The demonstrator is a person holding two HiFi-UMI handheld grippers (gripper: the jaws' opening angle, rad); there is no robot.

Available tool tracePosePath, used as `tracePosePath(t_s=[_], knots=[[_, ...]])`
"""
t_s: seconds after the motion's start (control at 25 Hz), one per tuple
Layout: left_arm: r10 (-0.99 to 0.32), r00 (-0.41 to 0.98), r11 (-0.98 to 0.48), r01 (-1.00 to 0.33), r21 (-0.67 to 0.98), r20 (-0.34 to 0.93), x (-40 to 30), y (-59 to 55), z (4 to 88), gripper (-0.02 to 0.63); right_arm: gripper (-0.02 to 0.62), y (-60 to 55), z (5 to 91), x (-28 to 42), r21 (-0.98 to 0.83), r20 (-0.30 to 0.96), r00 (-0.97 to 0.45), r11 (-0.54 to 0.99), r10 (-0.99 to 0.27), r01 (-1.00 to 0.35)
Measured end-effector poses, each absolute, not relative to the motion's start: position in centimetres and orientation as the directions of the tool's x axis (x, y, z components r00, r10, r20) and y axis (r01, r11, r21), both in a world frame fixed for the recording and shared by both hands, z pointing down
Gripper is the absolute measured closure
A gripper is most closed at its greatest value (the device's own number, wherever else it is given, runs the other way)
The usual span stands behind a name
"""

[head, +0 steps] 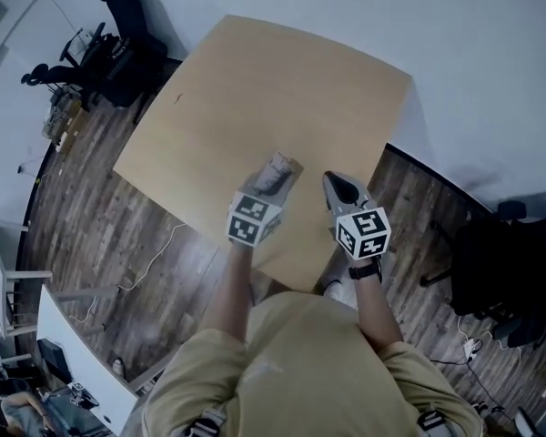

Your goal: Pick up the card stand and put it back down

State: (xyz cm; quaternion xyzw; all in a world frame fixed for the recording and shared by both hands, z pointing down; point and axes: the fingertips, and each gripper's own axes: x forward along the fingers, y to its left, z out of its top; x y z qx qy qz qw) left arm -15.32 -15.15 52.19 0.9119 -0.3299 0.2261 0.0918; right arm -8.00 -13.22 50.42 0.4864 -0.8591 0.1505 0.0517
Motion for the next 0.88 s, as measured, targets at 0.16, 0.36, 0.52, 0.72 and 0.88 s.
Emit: tracePosePath(t_s=[0.16, 0.36, 0.52, 0.72, 0.88], knots=[[-0.630, 0.666, -0.729, -0.684, -0.009, 0.400, -15.2, -12.7, 49.0, 0.563, 0.591, -11.1, 48.7, -6.8, -0.174, 0.193, -0.496, 0.468, -0.847, -0.867], [-0.722, 0.632, -0.669, -0.742, -0.047, 0.282, -14.7, -9.7, 44.9, 0.565, 0.591, -8.1, 47.2, -5.3, -0.144, 0.172, -0.482, 0.462, -0.859, -0.875], [-0.767, 0.617, -0.634, -0.770, -0.066, 0.178, -14.3, -6.8, 42.9, 0.565, 0.591, -5.1, 45.5, -4.2, -0.136, 0.133, -0.463, 0.446, -0.877, -0.885], [-0.801, 0.595, -0.598, -0.796, -0.089, 0.060, -13.2, -2.7, 41.0, 0.565, 0.591, -1.5, 43.2, -2.7, -0.114, 0.076, -0.444, 0.434, -0.893, -0.893], [-0.818, 0.576, -0.573, -0.813, -0.103, 0.009, -12.7, 0.0, 40.0, 0.565, 0.591, 1.0, 42.0, -1.9, -0.102, 0.044, -0.424, 0.418, -0.905, -0.903]])
